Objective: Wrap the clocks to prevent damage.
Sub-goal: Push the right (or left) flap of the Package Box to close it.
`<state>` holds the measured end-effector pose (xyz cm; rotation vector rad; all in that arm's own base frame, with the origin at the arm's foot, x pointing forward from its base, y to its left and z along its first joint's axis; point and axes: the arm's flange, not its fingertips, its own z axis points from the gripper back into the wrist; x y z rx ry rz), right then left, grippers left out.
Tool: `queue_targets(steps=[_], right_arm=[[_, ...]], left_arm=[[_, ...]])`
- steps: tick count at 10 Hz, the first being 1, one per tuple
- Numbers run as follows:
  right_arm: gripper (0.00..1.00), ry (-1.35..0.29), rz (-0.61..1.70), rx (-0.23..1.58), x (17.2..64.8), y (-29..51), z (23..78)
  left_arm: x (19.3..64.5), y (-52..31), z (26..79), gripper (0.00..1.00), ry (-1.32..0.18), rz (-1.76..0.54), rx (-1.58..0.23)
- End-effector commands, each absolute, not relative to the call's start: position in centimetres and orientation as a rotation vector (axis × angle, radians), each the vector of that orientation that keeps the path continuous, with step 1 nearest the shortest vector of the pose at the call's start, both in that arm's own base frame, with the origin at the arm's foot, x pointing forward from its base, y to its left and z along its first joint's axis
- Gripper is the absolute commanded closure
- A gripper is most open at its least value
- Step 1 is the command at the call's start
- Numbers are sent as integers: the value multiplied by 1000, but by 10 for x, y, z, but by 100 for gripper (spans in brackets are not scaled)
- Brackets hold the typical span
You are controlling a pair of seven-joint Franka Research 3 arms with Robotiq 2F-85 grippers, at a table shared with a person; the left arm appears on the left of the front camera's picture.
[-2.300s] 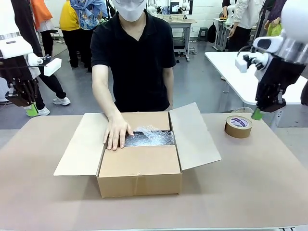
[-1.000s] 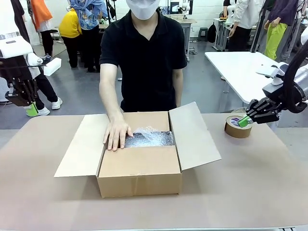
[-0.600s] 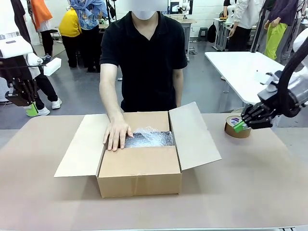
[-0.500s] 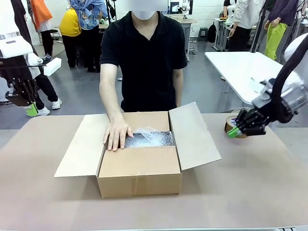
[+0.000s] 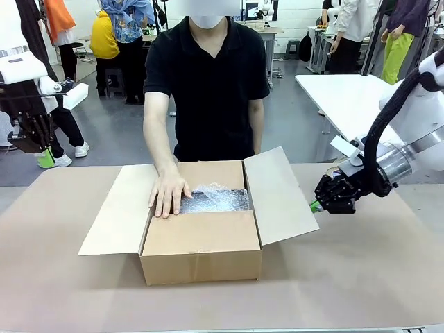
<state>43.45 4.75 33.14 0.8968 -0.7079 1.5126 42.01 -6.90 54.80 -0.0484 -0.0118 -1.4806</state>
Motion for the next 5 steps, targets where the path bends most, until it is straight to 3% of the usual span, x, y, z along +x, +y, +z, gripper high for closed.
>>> queue_targets(steps=[1,5], right_arm=[[99,-814,1451,966,440,59,331],[99,-914,1394,1027,430,84,333]], left_arm=[[420,-69,549,100,-16,-1467,-46],[420,-69,549,100,-16,-1467,-46]])
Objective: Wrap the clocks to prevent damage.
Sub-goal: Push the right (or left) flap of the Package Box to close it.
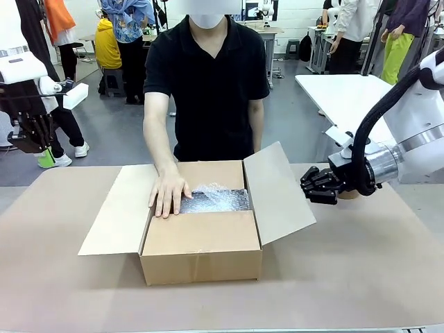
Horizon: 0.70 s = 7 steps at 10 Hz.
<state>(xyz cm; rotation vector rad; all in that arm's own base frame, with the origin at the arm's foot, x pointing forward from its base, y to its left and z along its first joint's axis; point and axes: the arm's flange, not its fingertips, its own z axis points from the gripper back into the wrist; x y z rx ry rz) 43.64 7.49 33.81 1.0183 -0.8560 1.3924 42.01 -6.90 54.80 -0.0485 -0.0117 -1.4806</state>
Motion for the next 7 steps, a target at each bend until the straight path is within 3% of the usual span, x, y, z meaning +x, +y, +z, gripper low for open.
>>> queue_targets(steps=[1,7], right_arm=[[99,-928,1389,1043,427,91,336],[99,-996,1388,1059,436,147,344]], left_arm=[[420,-69,549,100,-16,-1467,-46],[420,-69,549,100,-16,-1467,-46]])
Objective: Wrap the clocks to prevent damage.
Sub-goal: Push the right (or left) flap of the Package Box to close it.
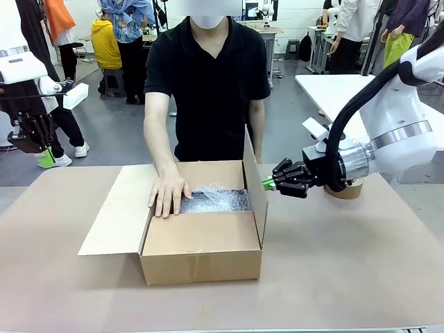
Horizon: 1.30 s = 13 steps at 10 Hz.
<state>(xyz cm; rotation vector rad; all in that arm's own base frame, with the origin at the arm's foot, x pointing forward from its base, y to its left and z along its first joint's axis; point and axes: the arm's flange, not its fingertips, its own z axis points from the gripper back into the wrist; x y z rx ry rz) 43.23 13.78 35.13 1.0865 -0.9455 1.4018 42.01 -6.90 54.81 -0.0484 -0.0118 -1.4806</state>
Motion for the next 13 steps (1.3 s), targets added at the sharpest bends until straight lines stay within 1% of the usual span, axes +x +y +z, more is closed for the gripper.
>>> queue_targets(steps=[1,5,7,10,13], right_arm=[[99,-987,1400,1040,440,157,339],[99,-918,1391,1034,461,201,314],[99,-889,1411,1034,461,215,307],[99,-864,1415,1001,463,209,297],[99,-877,1429,958,460,187,299]], left_arm=[[420,-69,549,100,-16,-1467,-46],[420,-69,549,100,-16,-1467,-46],[420,-69,549,100,-16,-1467,-46],[420,-69,549,100,-16,-1467,-46],[420,-69,549,100,-16,-1467,-46]])
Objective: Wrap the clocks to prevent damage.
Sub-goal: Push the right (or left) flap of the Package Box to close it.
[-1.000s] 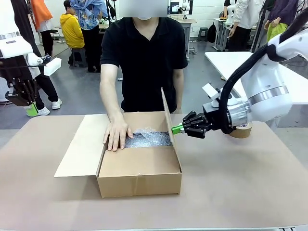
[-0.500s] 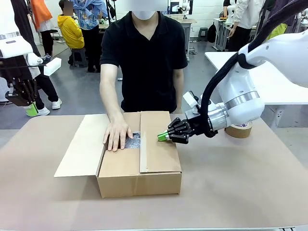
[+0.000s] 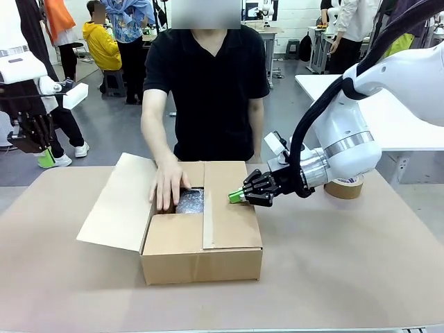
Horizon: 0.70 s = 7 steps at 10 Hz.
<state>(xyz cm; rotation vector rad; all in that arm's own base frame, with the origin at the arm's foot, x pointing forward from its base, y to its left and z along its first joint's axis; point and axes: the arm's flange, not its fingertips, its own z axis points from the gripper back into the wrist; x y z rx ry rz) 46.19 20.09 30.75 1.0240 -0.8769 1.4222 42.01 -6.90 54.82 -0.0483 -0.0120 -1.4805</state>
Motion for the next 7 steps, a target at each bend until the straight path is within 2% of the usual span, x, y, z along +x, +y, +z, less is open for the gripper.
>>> queue_targets(steps=[1,2,3,4,7], right_arm=[[99,-875,1429,956,460,182,298],[99,-873,1425,960,460,179,298],[99,-802,1472,995,456,176,297],[99,-883,1406,1008,464,189,307],[99,-883,1406,1008,464,189,307]], left_arm=[[420,-69,549,100,-16,-1467,-46],[420,-69,549,100,-16,-1467,-46],[420,-69,549,100,-16,-1467,-46],[420,-69,549,100,-16,-1467,-46],[420,-69,549,100,-16,-1467,-46]])
